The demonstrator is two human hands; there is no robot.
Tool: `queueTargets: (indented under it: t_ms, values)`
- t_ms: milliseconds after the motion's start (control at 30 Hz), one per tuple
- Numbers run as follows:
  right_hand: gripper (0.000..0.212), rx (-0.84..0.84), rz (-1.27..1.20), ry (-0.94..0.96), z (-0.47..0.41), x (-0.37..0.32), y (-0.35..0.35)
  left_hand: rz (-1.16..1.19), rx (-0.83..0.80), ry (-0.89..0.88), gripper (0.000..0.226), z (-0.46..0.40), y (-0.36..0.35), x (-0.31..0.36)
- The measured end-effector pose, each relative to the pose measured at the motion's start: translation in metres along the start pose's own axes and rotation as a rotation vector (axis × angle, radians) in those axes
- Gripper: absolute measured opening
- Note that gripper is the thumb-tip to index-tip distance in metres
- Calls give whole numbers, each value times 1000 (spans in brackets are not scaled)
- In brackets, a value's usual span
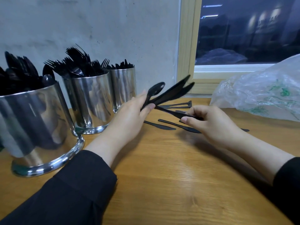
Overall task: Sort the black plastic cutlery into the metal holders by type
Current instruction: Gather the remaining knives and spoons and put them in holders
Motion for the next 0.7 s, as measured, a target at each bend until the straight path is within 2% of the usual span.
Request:
queueTargets:
  t_ms: [67, 100, 233, 300, 333, 400, 500, 600, 700]
  values:
    - [18, 23, -27, -13, -2, -3, 1, 19, -91, 44, 20, 1, -3, -2]
    - [17, 32, -46, -21, -3, -4, 0, 37, -111, 37, 19, 2, -4, -3]
    - [14, 73, -230, -45, -9, -14, -8, 88, -85, 39, 29, 3, 1, -9]
    - [20, 110, -314, -84, -16, -13, -16, 103, -58, 90, 33, 3, 3, -13]
    - [25, 121, -288, -108, -21, -11, -22, 105, -31, 125, 34, 2, 3, -17]
    - [29, 83, -16, -121, -31, -7, -35, 126, 39, 190, 33, 1, 5, -24]
    - [38, -135, 376, -95, -43, -4, -63, 227, 109, 248, 35, -1, 8, -29]
    - [36, -196, 506, -107, -53, -7, -78, 240, 116, 269, 35, -1, 7, -30]
    - [24, -215, 499, -124, -56, -9, -80, 227, 122, 243, 31, -1, 7, -28]
Point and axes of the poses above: each hand's wrist, its own z-axis away from the middle knuckle, its own y-axis out of the back of the hand, x = y × z, the point moved 3 cm from there along -z, towards the middle knuckle, and after that the axes turned 2 degrees about -x, right-handed, at the moved point
